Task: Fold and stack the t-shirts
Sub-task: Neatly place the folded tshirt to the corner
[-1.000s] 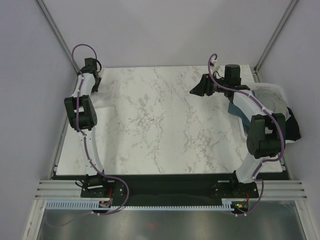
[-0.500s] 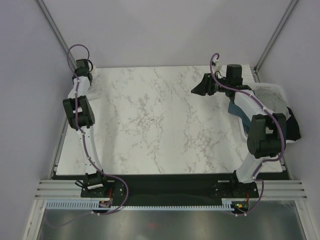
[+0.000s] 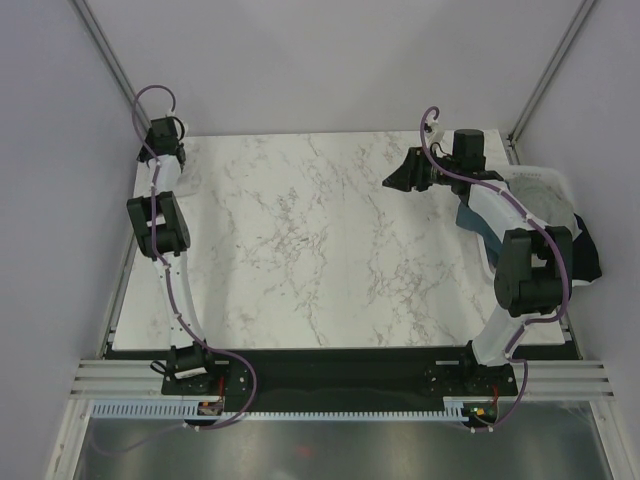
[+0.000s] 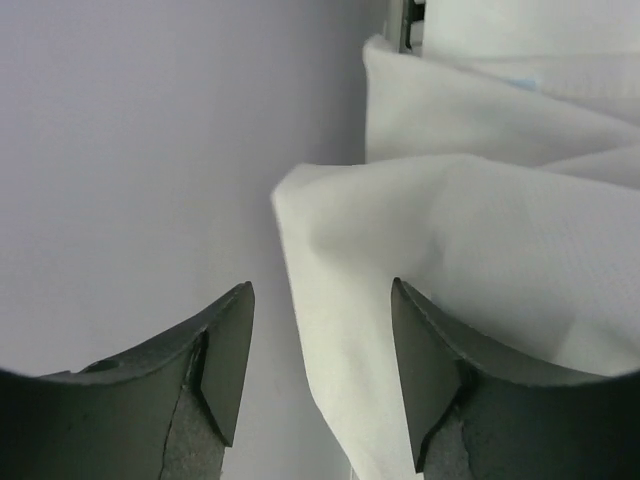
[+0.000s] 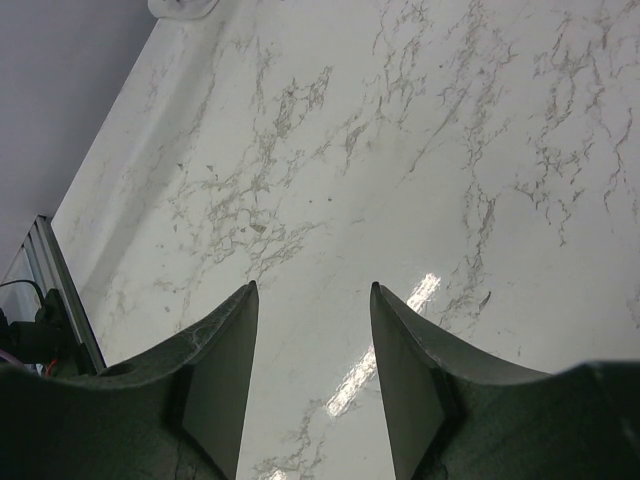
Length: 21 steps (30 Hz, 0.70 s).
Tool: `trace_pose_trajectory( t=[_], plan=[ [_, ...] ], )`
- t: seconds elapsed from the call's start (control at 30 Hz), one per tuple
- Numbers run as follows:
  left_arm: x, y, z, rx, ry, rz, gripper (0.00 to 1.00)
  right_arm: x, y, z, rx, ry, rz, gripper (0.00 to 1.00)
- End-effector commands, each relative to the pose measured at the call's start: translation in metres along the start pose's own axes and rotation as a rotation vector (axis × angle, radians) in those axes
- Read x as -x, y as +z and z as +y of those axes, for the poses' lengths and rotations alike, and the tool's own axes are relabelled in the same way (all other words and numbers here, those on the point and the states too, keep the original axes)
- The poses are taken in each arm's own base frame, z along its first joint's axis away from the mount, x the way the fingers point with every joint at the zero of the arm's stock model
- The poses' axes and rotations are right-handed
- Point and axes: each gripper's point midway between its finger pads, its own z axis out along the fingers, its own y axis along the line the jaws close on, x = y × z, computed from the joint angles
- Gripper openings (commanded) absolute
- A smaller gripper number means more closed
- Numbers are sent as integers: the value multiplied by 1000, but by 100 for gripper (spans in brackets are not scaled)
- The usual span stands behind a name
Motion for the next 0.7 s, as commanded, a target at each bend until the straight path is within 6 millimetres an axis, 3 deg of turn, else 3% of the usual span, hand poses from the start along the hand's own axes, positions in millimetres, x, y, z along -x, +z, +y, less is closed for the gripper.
trace_pose_trajectory(
  t=[0.0,0.03,0.07,0.1,0.17,0.2,0.23,0.3,0.37,0.53,0.57,0.67],
  plan=[
    [38,-27,53,115,-178,-121,65,7,-1,2,13,-36,-25,57],
    [37,-34,50,99,-235,-125,66,6,-1,2,15,-34,-23,57],
    [51,-57,71,102,-291,-175,67,6,-1,2,14,-34,-25,57],
    [57,-70,76,86,-323,-203,67,6,0,2,17,-36,-24,57],
    [57,-85,62,8,-376,-230,68,4,0,1,17,-34,-22,57],
    [68,-110,76,-3,-407,-278,68,3,0,1,18,-32,-22,57],
    [63,-112,56,-73,-415,-278,68,2,0,1,20,-28,-20,57],
    [63,-128,48,-123,-418,-284,68,2,1,0,22,-26,-21,57],
    [53,-130,29,-192,-421,-247,67,1,1,0,23,-23,-20,57],
    [26,-151,-48,-570,-480,-105,62,-1,0,-1,20,-21,-20,57],
    [32,-164,-66,-715,-511,-127,62,-2,0,-2,20,-19,-18,57],
    [27,-174,-91,-883,-631,-75,61,-5,0,-5,20,-13,-16,57]
  ],
)
